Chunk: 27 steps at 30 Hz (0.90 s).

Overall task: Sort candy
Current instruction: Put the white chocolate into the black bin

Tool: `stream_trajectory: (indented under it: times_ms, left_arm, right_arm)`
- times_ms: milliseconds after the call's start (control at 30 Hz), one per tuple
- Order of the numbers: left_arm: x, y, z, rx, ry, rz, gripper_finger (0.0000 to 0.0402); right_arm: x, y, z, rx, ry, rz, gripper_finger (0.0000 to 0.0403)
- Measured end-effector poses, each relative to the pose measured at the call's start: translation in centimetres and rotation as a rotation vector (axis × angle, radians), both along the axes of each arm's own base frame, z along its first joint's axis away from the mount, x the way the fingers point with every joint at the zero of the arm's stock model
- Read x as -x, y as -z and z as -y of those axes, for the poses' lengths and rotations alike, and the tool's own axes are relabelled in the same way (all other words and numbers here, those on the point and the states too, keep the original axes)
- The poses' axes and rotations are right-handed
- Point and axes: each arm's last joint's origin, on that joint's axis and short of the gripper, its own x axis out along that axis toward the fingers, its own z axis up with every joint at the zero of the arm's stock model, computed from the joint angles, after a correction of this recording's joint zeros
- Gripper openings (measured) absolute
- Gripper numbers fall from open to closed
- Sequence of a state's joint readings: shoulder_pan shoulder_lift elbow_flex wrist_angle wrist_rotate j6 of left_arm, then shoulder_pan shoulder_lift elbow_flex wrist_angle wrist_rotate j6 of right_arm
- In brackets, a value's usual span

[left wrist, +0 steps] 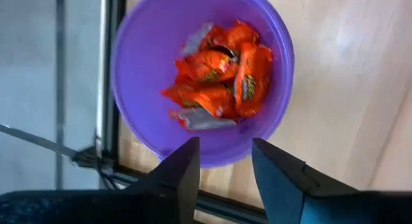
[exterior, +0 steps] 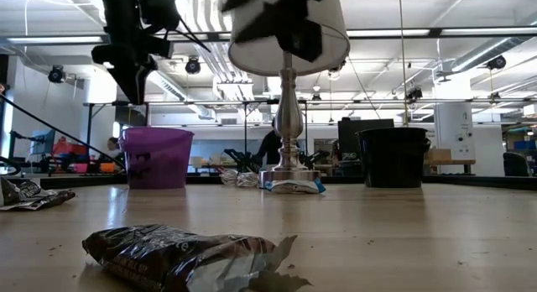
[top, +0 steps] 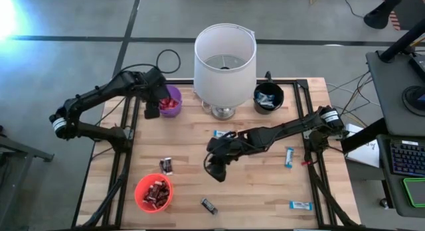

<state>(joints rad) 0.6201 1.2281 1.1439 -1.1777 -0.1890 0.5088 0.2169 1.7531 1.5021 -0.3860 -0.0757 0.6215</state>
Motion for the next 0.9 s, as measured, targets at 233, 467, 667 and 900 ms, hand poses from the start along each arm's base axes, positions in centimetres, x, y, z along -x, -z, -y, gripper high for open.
stream_trajectory:
  times_ms: [233, 467, 667, 900]
  left_arm:
    - [0.1, 0.3, 1.2, 0.307, 0.010, 0.128, 0.0127]
    - [-0.1, 0.4, 1.7, 0.413, 0.040, 0.182, 0.0127]
    - [0.1, 0.2, 1.9, 0.407, 0.052, 0.184, 0.0127]
    - [0.2, 0.1, 1.9, 0.401, 0.064, 0.186, 0.0127]
  right_arm:
    - [2.8, 2.4, 0.8, 0.138, 0.189, -0.370, 0.0140]
    - [4.9, 3.6, 1.0, 0.079, 0.442, -0.614, 0.0150]
    - [7.2, 4.7, -0.3, 0.025, 0.716, -0.787, 0.0151]
    - [9.5, 5.9, -2.0, 0.035, 0.874, -0.871, 0.0148]
